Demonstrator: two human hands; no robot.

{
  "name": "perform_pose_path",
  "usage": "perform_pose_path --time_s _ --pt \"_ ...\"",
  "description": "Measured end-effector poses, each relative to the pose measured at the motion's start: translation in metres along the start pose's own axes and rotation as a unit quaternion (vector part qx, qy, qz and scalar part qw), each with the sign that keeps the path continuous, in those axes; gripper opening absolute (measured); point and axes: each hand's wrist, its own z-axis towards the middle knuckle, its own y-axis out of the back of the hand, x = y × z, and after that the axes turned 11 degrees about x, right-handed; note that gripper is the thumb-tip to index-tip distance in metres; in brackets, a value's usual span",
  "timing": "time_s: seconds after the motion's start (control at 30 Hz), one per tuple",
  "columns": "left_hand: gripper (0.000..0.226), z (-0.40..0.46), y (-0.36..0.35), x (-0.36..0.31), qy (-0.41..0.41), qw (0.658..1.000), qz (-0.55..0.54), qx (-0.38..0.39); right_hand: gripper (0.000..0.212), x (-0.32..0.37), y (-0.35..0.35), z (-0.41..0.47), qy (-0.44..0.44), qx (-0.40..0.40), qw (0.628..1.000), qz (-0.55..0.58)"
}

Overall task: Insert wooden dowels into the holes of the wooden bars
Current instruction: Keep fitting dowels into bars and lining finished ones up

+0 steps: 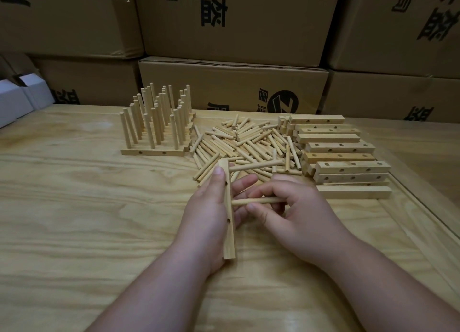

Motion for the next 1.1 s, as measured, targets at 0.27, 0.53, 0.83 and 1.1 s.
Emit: perform_pose_path --time_s 0.27,0.53,0.83,1.1 --pt "0.048 -0.001 0.001 0.004 -0.005 0.998 0.058 0.019 0.01 0.003 0.005 -0.002 -0.012 0.01 1.0 -0.009" --pt "0.045 0.001 0.003 0.008 -0.02 0.994 0.105 0.008 0.009 0.012 -0.002 0.001 -0.031 -0.01 0.999 -0.008" --pt "0.046 0.0 0.004 0.008 -0.017 0.993 0.111 0.019 0.008 0.013 0.0 0.0 -0.07 0.003 0.997 0.031" --pt "0.047 0.002 0.005 0.008 -0.013 0.995 0.102 0.017 0.009 0.017 0.0 0.0 -0.075 0.015 0.995 0.071"
